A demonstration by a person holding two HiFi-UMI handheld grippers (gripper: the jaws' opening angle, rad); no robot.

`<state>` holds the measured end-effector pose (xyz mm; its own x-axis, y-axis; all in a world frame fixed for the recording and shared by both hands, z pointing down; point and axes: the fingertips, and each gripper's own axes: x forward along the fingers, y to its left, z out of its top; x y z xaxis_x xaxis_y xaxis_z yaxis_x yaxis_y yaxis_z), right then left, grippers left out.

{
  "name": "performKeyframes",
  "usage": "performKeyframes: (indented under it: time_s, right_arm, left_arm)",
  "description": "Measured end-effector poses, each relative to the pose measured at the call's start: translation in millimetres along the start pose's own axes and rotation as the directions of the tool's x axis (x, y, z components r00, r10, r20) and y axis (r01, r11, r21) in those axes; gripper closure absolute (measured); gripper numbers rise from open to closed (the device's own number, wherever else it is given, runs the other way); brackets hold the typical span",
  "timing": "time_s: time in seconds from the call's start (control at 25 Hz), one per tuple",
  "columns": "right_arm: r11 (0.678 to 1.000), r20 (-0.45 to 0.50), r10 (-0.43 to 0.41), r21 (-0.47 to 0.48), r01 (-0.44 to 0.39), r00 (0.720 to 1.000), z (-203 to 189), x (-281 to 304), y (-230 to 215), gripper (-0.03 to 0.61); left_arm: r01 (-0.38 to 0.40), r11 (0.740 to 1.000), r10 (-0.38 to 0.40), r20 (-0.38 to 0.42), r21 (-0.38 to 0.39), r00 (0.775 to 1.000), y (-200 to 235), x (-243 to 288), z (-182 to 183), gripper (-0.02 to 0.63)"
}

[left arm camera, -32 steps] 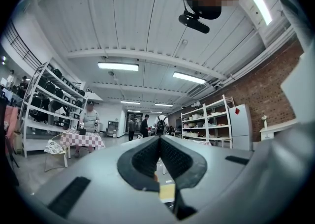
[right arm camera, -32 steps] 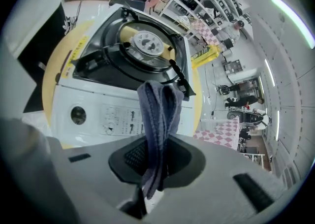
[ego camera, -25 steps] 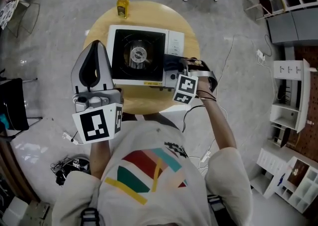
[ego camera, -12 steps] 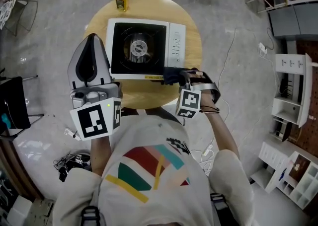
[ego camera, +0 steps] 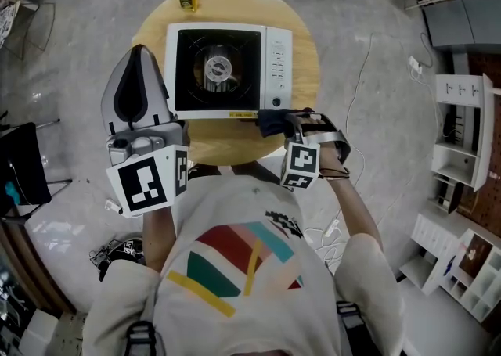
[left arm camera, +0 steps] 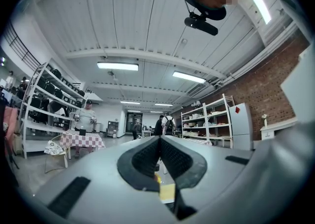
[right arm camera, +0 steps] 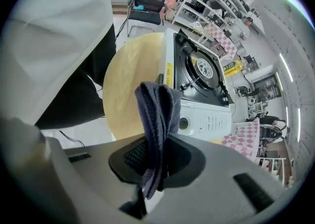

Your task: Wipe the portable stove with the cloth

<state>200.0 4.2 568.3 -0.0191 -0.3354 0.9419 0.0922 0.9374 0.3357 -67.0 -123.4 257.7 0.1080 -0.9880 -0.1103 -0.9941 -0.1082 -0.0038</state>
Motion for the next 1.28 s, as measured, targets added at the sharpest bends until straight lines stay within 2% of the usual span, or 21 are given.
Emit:
performKeyframes:
  time_s: [0.12, 0.24, 0.44, 0.68, 0.8, 0.88, 1.04, 1.28]
  right_arm:
    - [1.0, 0.007, 0.016, 0.006, -0.017, 1.0, 0.4, -2.5, -2.3, 0.546]
    - [0.998, 0.08, 0.036, 0.039, -0.039, 0.996, 20.8, -23.4, -11.7, 0.546]
    - [0.981, 0.296, 0.028, 0.173, -0.082, 0.955, 117.6, -63.2, -36.7, 0.546]
    - [0.972, 0.422, 0.037, 0.193, -0.13, 0.906, 241.1, -56.3, -48.5, 0.546]
    - [0.973, 0.44, 0.058, 0.175, -0.149, 0.896, 282.8, -43.8, -44.2, 0.546]
    - [0.979, 0.423, 0.06, 0.152, -0.136, 0.904, 299.1, -34.4, -41.8, 0.546]
    - [0.99, 0.369, 0.033, 0.114, -0.08, 0.929, 310.2, -17.0, -41.5, 0.546]
    - [0.987, 0.359, 0.025, 0.14, -0.08, 0.933, 310.9, -11.4, -40.8, 0.546]
  left_arm:
    - [-0.013, 1.0, 0.013, -0.001, 0.003, 1.0, 6.3, -1.6, 0.4, 0.609]
    - [-0.032, 0.999, 0.032, 0.004, 0.017, 0.999, 16.0, -4.3, 2.6, 0.609]
    - [-0.103, 0.993, 0.103, 0.003, 0.052, 0.995, 48.3, -14.1, 3.1, 0.609]
    - [-0.203, 0.975, 0.202, 0.02, 0.087, 0.979, 96.0, -34.1, 4.7, 0.609]
    - [-0.26, 0.96, 0.26, 0.017, 0.101, 0.966, 120.2, -46.1, 3.1, 0.609]
    - [-0.296, 0.95, 0.296, 0.013, 0.099, 0.955, 133.8, -55.5, 2.9, 0.609]
    - [-0.34, 0.935, 0.341, 0.003, 0.099, 0.94, 150.7, -70.9, 1.0, 0.609]
    - [-0.353, 0.932, 0.355, -0.007, 0.088, 0.935, 157.8, -77.8, -2.7, 0.609]
